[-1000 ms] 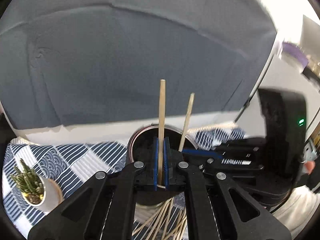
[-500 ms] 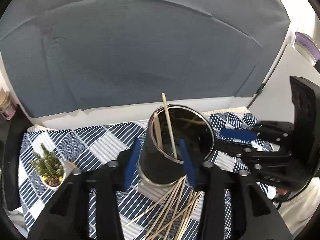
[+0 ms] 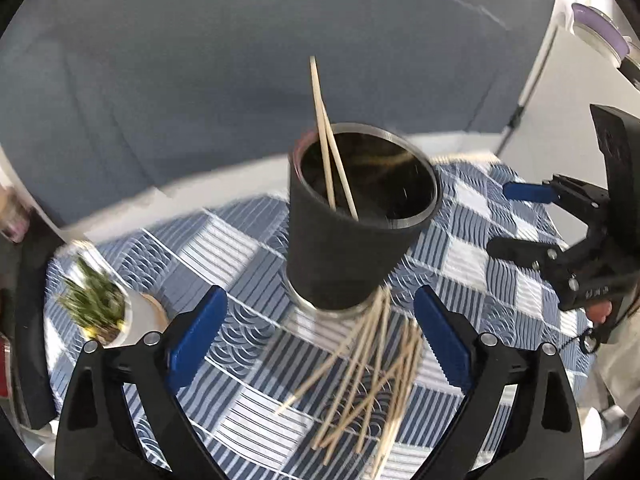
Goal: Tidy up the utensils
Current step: 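Move the left tool down to the remaining sticks while the right tool approaches them too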
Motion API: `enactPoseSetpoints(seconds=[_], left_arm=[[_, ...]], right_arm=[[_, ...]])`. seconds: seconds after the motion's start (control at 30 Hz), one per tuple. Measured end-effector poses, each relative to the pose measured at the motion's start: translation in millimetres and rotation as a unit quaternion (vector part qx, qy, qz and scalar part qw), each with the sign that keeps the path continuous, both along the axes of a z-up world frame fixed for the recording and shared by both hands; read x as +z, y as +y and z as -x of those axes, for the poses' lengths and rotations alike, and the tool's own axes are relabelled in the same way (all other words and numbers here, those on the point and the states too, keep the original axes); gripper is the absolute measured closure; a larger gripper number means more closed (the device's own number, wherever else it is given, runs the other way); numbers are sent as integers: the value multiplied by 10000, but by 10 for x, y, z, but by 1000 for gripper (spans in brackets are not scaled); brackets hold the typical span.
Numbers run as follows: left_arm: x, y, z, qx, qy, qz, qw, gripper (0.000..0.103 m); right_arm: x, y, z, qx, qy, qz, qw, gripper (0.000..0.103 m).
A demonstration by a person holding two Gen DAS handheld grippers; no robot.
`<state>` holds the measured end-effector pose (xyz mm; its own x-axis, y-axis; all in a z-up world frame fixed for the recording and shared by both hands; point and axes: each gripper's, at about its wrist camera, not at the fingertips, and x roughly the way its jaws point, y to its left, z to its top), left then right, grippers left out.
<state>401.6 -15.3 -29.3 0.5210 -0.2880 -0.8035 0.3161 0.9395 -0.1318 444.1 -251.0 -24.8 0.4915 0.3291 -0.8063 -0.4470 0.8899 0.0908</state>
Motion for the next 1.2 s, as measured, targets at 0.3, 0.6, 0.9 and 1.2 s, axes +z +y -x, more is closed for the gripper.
enactPoseSetpoints(seconds=[0.3, 0.6, 0.9, 1.2], left_arm=[[-618, 111, -119, -883, 770, 53, 9931, 11], [-936, 197, -7, -1766, 930, -364, 9792, 11], [-1217, 159, -121, -2053, 1097, -702, 9700, 11], [-1344, -156, -193, -2450, 956, -1188, 9574, 8]], right_arm=[[-446, 5, 308, -1136, 623, 129, 9915, 16], [-960, 399, 828, -2084, 1350, -45, 9687, 16], [-1221, 527, 908, -2896, 1537, 310, 9442, 16], [-1331, 504, 845, -3076, 1676, 327, 9361, 15]])
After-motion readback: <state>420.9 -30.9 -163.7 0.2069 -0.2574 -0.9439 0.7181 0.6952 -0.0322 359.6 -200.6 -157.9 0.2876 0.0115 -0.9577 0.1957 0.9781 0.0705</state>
